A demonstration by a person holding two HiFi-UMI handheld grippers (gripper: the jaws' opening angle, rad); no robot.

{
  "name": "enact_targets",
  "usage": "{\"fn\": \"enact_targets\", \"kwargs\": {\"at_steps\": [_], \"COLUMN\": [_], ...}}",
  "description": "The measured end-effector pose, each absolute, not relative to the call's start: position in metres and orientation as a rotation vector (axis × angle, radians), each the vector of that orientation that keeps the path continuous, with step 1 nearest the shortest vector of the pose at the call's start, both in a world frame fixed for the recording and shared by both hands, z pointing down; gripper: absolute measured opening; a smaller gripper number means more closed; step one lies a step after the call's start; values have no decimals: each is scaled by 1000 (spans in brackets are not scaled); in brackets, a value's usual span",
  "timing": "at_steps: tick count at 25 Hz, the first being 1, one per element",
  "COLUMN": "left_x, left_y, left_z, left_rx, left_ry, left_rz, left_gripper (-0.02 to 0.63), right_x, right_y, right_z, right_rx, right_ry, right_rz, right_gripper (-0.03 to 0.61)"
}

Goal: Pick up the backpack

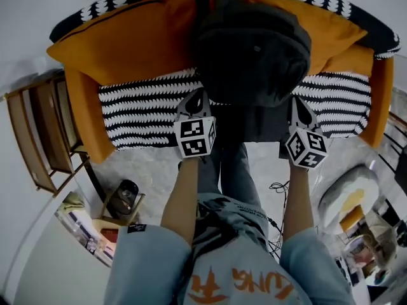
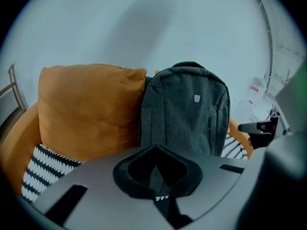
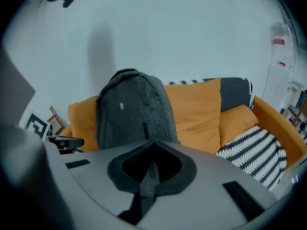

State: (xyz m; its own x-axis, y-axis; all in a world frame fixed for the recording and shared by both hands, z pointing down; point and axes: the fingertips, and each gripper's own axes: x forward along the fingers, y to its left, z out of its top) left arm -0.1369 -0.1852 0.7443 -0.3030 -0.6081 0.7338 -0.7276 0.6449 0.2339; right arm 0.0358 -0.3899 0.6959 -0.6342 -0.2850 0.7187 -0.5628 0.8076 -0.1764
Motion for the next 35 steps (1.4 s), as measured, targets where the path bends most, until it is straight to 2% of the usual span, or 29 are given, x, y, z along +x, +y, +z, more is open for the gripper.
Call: {"fn": "enact_targets", "kwargs": {"at_steps": [5,7,10,12,14,21,28,35], "left_x": [-140,-146,-154,-160,-164,-180,-196,-198], "left_y": [-195,-196,-197,-198,-200,-212,-226,-241], "left_z": [759,761,768,774,780,791,802,809], "left_rx": [1092,1088,1081,1063,1050,1031,1034,1101], "left_ry": [-1998,-1999,-1983,-1975,-1961,-1939,-1899,-1825], "left_rz": [350,320,294,275,245,140,91,27], "left_gripper": [11,11,11,16,187,237,250,236], "right_x": [35,31,25,23,21,6,-13,-16], "right_y": [-408,-412,-419,-424,-427,-437,-450,-455], "right_z": [711,716,722,726,730,739,751,755], "right_rx": [651,652,653,656,660,633,617,583], "right_ry": [-2283,-2277,-2265,-2252,-2240,-2220,-2198,-2204], "right_rz": [485,503,508,501,497,465,444,486], "right_gripper": [0,83,113,157,185,230,244,210]}}
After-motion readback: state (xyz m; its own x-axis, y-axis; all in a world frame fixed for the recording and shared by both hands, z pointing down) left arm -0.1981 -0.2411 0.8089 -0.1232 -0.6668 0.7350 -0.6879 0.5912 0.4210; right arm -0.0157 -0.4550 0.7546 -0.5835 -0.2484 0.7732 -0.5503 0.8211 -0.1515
